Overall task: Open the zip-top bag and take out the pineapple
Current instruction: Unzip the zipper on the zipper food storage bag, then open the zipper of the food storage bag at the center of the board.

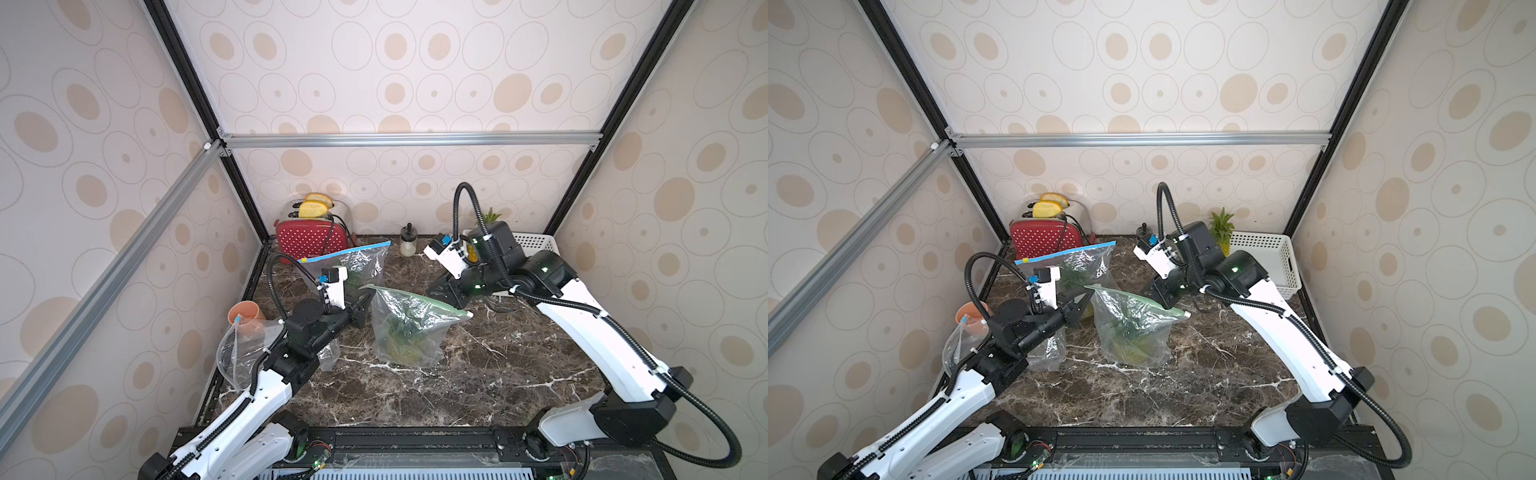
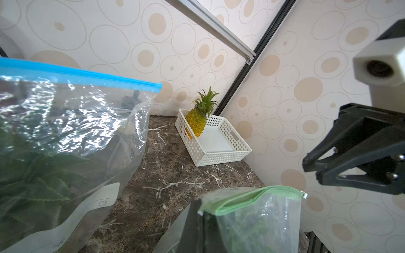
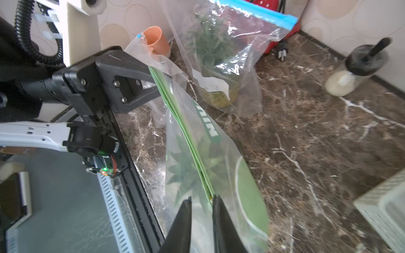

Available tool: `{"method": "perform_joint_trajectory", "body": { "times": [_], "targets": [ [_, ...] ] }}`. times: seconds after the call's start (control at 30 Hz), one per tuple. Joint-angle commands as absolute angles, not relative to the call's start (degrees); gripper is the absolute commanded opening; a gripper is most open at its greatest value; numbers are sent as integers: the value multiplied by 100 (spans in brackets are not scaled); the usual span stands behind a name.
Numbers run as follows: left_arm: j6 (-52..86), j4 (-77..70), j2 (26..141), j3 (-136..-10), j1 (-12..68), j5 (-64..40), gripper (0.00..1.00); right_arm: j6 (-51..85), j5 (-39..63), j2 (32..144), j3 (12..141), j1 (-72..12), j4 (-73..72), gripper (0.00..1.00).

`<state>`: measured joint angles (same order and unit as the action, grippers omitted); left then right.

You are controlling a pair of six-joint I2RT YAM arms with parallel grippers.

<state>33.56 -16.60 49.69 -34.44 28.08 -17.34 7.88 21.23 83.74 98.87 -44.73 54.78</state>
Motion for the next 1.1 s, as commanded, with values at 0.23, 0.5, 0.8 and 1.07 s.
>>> {"method": "perform_joint_trajectory", "body": {
  "times": [0.23,0.5,0.8,1.07],
  "targets": [
    [3445,-1322,4522,-3623,2795,-2180,36,1417,2278,9014,10624,-4829,5276,20],
    [3434,-994,4230,-3619,2797,-2055,50,1104,1751,9577,11521,-5062,5945,22],
    [3939,-1061,4245,-3603,2795,-1858,55,743,1560,9969,11807,-5062,6445,26],
    [4989,-1008,4553,-3840,2820,-1514,55,608,1261,9949,11777,-5063,6495,27]
  ]
}}
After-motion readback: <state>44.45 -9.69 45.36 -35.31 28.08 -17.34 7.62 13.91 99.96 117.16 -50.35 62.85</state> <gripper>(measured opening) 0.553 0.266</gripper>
